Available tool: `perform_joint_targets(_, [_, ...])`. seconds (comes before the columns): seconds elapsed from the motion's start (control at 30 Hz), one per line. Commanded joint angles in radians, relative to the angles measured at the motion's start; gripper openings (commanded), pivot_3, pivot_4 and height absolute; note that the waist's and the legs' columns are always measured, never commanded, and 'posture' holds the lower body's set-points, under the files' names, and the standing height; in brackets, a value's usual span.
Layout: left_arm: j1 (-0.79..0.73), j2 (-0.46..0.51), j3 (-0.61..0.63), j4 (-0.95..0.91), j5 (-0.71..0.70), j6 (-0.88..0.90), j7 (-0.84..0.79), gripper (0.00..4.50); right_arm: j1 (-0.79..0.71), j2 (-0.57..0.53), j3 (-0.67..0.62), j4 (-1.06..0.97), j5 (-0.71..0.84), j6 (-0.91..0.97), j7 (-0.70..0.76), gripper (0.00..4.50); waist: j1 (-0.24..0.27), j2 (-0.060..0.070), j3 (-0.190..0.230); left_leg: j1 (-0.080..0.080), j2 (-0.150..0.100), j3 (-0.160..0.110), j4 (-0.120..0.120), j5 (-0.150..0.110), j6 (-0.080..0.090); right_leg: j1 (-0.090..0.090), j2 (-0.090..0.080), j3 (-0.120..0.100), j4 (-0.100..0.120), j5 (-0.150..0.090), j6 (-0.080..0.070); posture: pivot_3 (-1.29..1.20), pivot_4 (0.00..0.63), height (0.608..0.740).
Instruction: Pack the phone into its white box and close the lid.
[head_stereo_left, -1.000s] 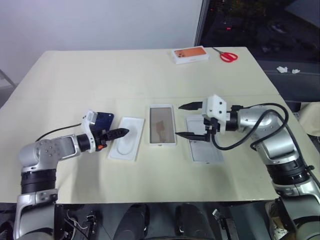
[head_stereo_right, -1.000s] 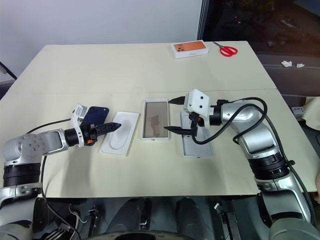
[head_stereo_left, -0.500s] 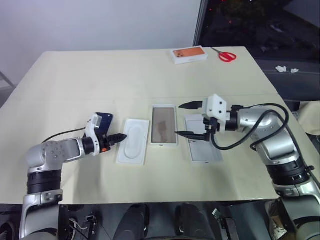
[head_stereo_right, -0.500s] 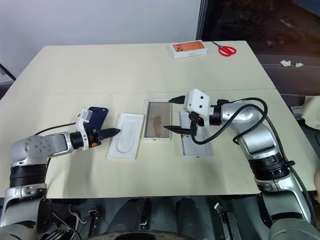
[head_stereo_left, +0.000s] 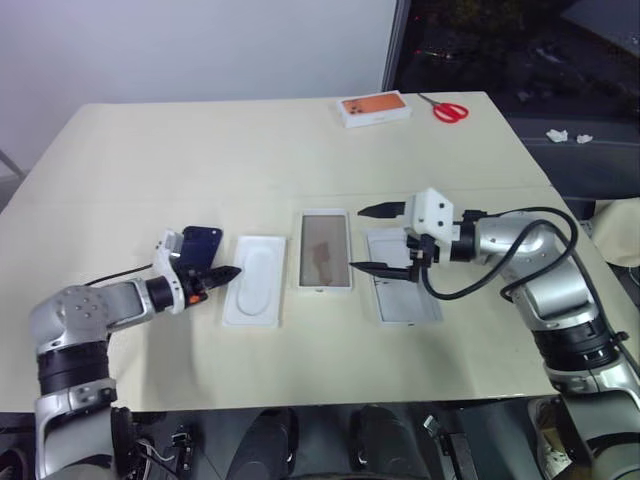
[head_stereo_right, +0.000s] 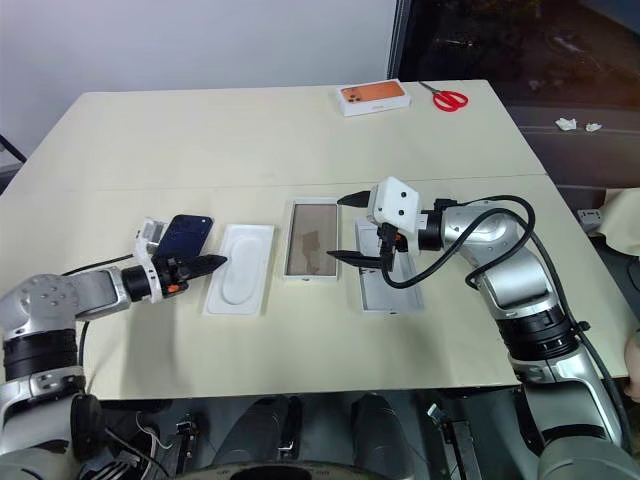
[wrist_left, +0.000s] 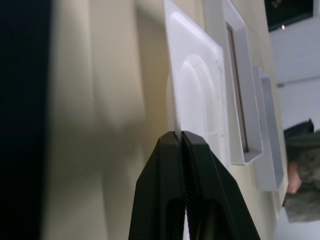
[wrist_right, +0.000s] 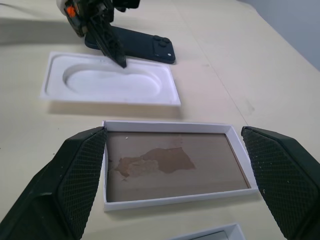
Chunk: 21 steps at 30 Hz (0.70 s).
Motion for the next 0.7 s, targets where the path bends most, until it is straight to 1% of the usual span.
perform_joint_targets(0.03, [-0.047, 0.043, 0.117, 0.01, -0.063, 0.091, 0.013, 0.03, 0.01, 0.053, 0.047, -0.051, -0.01, -0.009, -0.023, 4.5, 0.0, -0.001, 0.0, 0.0, 0.0, 0.0, 0.0, 0.0, 0.0, 0.0, 0.0, 0.0, 0.0, 0.0, 0.0, 0.0, 0.15, 0.74])
perform_joint_targets(0.17, [-0.067, 0.052, 0.181, 0.03, -0.067, 0.136, 0.028, 0.03, 0.002, 0.113, 0.129, -0.007, -0.083, -0.07, -0.036, 4.5, 0.002, -0.001, 0.0, 0.0, 0.0, 0.0, 0.0, 0.0, 0.0, 0.0, 0.0, 0.0, 0.0, 0.0, 0.0, 0.0, 0.15, 0.74])
perform_joint_targets(0.23, [-0.076, 0.054, 0.2, 0.036, -0.066, 0.144, 0.033, 0.03, -0.003, 0.128, 0.149, 0.015, -0.104, -0.09, -0.036, 4.5, 0.003, -0.001, 0.0, 0.0, 0.0, 0.0, 0.0, 0.0, -0.001, 0.0, 0.0, 0.0, 0.0, 0.0, 0.0, 0.0, 0.15, 0.74])
perform_joint_targets(0.33, [-0.075, 0.066, 0.213, 0.023, -0.059, 0.131, 0.041, 0.03, -0.025, 0.182, 0.206, 0.082, -0.12, -0.072, -0.019, 4.5, 0.001, -0.003, 0.001, 0.0, 0.0, 0.0, 0.0, 0.002, -0.003, 0.0, 0.0, 0.0, 0.0, 0.0, 0.0, 0.0, 0.15, 0.74])
perform_joint_targets(0.4, [-0.076, 0.068, 0.211, 0.014, -0.055, 0.121, 0.046, 0.03, -0.041, 0.195, 0.236, 0.144, -0.156, -0.094, -0.007, 4.5, 0.0, -0.003, 0.001, 0.0, 0.0, -0.001, -0.001, 0.004, -0.007, -0.001, 0.0, 0.0, 0.0, 0.0, 0.0, 0.0, 0.15, 0.74])
perform_joint_targets(0.5, [-0.078, 0.069, 0.213, 0.004, -0.056, 0.115, 0.055, 0.03, -0.063, 0.191, 0.282, 0.245, -0.24, -0.155, -0.012, 4.5, -0.001, -0.003, 0.001, 0.0, 0.0, 0.0, -0.001, 0.004, -0.007, -0.001, 0.0, 0.0, 0.001, 0.0, 0.0, 0.0, 0.15, 0.74])
perform_joint_targets(0.53, [-0.074, 0.069, 0.212, -0.006, -0.057, 0.113, 0.057, 0.0, -0.07, 0.189, 0.293, 0.281, -0.268, -0.18, -0.018, 3.97, 0.0, -0.003, 0.001, 0.0, 0.0, 0.0, -0.001, 0.004, -0.007, -0.001, 0.0, 0.0, 0.001, 0.0, 0.0, 0.0, 0.15, 0.74])
perform_joint_targets(0.6, [-0.072, 0.066, 0.218, -0.019, -0.063, 0.117, 0.063, 0.0, -0.078, 0.194, 0.297, 0.319, -0.282, -0.194, -0.01, 3.22, 0.001, -0.003, 0.001, 0.0, 0.0, 0.0, -0.001, 0.004, -0.007, -0.001, 0.0, 0.0, 0.001, 0.0, 0.0, 0.0, 0.15, 0.74])
perform_joint_targets(0.7, [-0.068, 0.061, 0.23, -0.033, -0.068, 0.122, 0.071, 0.0, -0.085, 0.213, 0.288, 0.333, -0.277, -0.193, 0.003, 1.73, -0.001, -0.003, 0.001, -0.001, 0.0, 0.0, -0.001, 0.004, -0.008, -0.001, 0.0, 0.0, 0.001, 0.0, 0.0, 0.0, 0.15, 0.74])
